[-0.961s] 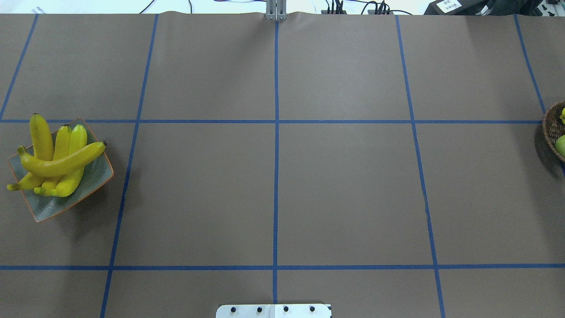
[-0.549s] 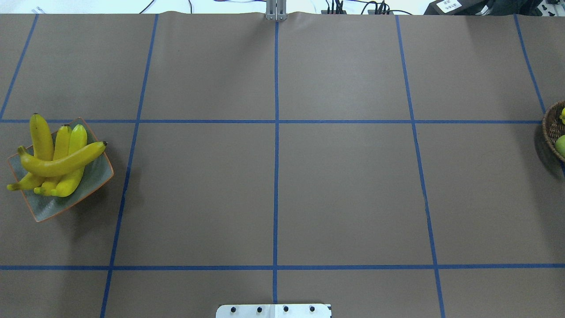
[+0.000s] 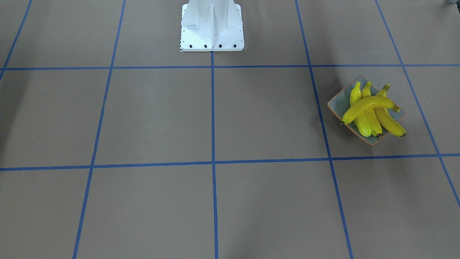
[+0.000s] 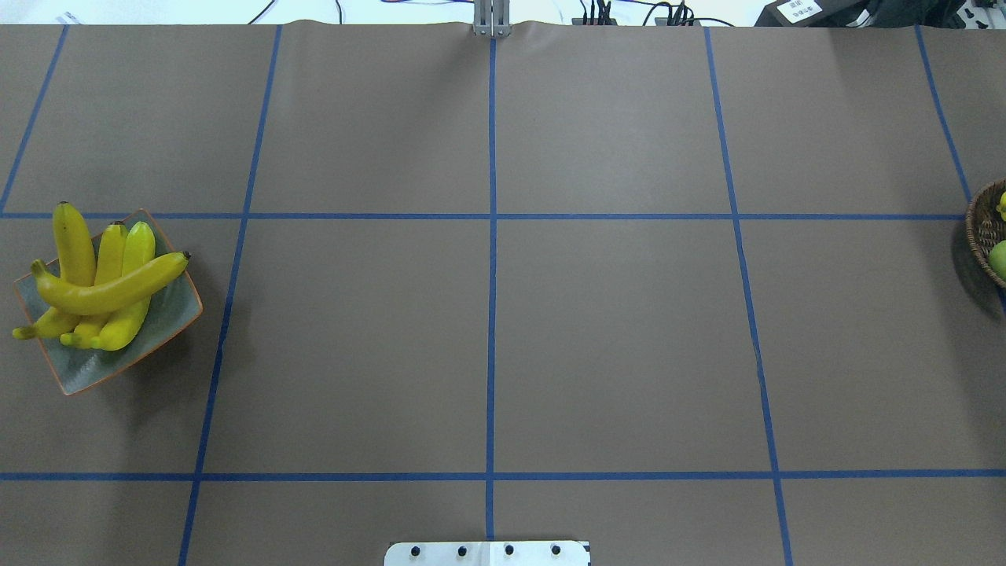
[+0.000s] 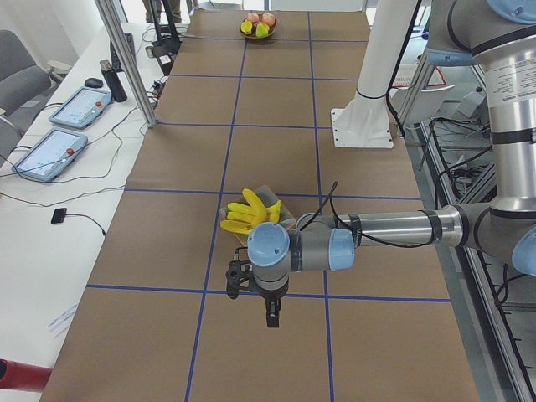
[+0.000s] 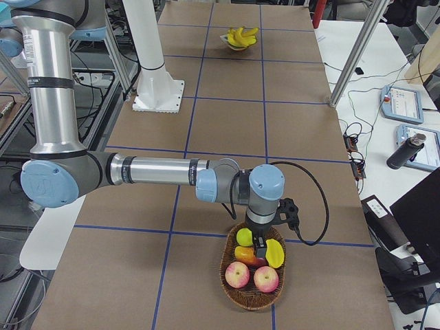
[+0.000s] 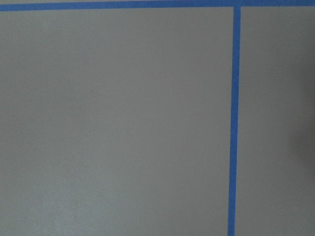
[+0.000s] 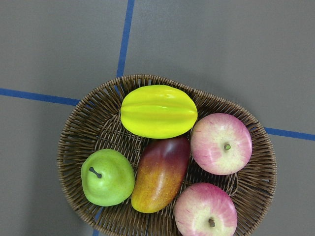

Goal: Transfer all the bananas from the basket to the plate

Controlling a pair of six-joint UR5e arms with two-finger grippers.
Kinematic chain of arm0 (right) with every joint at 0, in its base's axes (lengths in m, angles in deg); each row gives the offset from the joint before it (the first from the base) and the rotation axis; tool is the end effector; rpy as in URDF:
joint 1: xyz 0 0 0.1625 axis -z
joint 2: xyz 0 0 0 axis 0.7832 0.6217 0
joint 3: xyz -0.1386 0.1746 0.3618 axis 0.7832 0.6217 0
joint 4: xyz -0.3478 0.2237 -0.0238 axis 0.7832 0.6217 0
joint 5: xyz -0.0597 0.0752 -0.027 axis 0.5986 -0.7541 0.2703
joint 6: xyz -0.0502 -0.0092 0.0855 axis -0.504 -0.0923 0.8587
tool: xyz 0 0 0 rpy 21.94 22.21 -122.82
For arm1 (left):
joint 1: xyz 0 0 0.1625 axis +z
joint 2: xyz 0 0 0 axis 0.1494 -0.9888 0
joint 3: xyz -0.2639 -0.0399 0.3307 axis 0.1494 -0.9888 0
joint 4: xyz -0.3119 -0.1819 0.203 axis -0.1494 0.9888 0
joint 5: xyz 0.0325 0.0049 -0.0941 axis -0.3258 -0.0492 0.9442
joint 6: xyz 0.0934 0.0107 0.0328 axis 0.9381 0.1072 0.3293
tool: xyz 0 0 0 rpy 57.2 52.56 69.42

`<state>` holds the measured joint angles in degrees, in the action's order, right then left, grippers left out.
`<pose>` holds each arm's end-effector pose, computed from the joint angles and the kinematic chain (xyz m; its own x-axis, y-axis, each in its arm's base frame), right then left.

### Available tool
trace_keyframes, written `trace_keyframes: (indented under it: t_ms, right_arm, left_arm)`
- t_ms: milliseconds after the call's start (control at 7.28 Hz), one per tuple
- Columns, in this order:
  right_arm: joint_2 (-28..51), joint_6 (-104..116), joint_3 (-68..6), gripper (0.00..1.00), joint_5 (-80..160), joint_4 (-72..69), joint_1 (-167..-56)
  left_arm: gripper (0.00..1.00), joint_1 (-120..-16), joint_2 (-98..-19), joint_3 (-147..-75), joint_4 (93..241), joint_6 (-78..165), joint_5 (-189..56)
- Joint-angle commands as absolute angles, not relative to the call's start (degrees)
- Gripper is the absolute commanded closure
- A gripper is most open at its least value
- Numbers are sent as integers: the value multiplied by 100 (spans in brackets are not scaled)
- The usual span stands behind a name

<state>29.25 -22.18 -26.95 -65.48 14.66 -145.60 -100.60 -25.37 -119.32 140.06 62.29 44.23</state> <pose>0.1068 -0.5015 0.6590 0.7769 -0.1324 0.6156 0.0870 0.9908 0.1033 -0.0798 -0.3827 0.6852 0.7382 -0.0023 -0.6746 -0.0214 0.9994 -0.0269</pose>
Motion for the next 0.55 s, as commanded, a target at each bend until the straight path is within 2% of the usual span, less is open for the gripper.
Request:
trace_keyframes:
  t_ms: [0,412]
  right_arm:
    - [2953,-2213,-2693,0,-6546,1457,-14560]
    - [3006,-2213,-2667,0,-6546,1422,-14560]
  left_arm:
    - [0,-10053,-2564,-11950,14006,6231,4423]
    - [0,-10044,-2546,-12020,14006,6222,4423]
